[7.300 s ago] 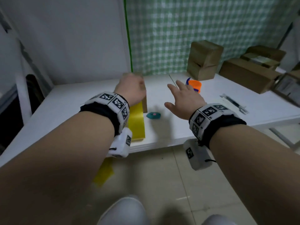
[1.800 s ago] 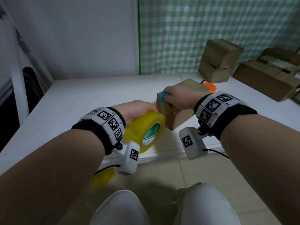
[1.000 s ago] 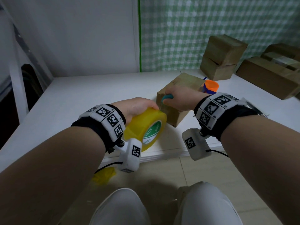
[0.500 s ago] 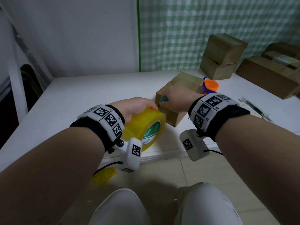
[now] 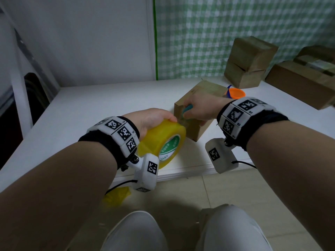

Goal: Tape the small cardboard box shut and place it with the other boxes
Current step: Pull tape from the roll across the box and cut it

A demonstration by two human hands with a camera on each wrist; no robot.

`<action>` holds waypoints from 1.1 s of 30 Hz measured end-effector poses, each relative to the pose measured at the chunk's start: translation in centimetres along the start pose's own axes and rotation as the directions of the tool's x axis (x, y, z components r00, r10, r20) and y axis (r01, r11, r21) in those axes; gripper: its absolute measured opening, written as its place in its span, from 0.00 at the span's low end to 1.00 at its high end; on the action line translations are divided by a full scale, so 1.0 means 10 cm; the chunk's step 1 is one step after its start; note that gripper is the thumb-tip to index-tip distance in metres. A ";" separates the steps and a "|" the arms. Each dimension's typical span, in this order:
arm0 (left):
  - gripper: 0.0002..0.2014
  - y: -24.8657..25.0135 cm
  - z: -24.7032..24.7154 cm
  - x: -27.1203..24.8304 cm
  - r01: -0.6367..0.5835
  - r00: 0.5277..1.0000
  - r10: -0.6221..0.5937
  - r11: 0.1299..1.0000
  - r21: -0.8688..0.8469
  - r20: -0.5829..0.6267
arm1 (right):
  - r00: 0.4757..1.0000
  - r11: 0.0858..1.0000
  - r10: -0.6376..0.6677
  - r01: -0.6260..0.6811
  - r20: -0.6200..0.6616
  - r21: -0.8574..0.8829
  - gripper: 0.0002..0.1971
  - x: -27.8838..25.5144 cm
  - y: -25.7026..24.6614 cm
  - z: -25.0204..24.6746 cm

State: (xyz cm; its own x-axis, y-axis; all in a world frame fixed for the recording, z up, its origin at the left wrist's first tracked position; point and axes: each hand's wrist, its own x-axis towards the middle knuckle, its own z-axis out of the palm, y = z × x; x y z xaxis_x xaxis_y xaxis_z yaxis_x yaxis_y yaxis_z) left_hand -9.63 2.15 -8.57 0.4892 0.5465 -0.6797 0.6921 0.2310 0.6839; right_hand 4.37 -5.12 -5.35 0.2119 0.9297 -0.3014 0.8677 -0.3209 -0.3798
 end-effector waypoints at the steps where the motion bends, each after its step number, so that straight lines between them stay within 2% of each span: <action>1: 0.25 0.00 0.00 0.00 0.001 1.000 -0.001 1.000 0.000 -0.001 | 1.000 1.000 0.004 -0.004 0.005 0.006 0.02 0.00 0.01 -0.01; 6: 0.27 -0.01 0.00 0.01 -0.001 1.000 0.001 1.000 0.000 0.004 | 1.000 0.999 0.011 -0.011 0.009 0.042 0.10 0.02 0.05 -0.01; 11: 0.23 0.01 0.01 -0.03 -0.018 1.000 0.018 1.000 0.005 -0.009 | 1.000 1.000 -0.004 0.004 0.003 0.021 0.03 0.01 0.05 -0.02; 14: 0.24 0.02 0.01 -0.06 -0.018 1.000 0.018 1.000 0.020 -0.007 | 1.000 1.000 -0.008 0.008 -0.006 -0.012 0.04 0.01 0.04 -0.01; 16: 0.27 0.02 0.01 -0.09 -0.012 1.000 0.012 0.999 0.044 0.005 | 1.000 0.999 -0.014 0.013 -0.014 -0.034 0.09 0.01 0.03 -0.01; 18: 0.30 0.03 0.01 -0.12 -0.010 1.000 0.009 0.998 0.068 0.008 | 0.999 0.997 -0.030 0.028 -0.024 -0.068 0.11 0.00 0.02 -0.01; 23: 0.21 0.13 0.04 -0.24 -0.097 0.992 0.109 0.981 0.166 -0.064 | 0.997 0.992 -0.061 0.056 -0.042 -0.109 0.10 -0.04 0.01 0.01; 28: 0.18 0.23 0.15 -0.37 -0.195 0.962 0.247 0.921 0.338 -0.118 | 0.994 0.994 -0.097 0.093 -0.047 -0.065 0.02 -0.06 0.02 0.02; 30: 0.17 0.23 0.15 -0.39 -0.203 0.958 0.257 0.921 0.334 -0.127 | 0.994 0.995 -0.096 0.095 -0.059 -0.033 0.02 -0.07 0.03 0.03; 33: 0.13 0.17 0.16 -0.42 -0.198 0.967 0.227 0.956 0.218 -0.118 | 0.994 0.996 -0.079 0.082 -0.074 0.045 0.06 -0.07 0.08 0.03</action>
State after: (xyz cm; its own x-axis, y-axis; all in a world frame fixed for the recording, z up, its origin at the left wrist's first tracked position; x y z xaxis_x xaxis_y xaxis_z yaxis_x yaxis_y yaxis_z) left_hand -9.66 -1.01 -4.96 0.5673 0.6759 -0.4704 0.6806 -0.0632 0.7299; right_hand 4.78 -6.08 -5.68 0.1755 0.9628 -0.2053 0.8610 -0.2513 -0.4422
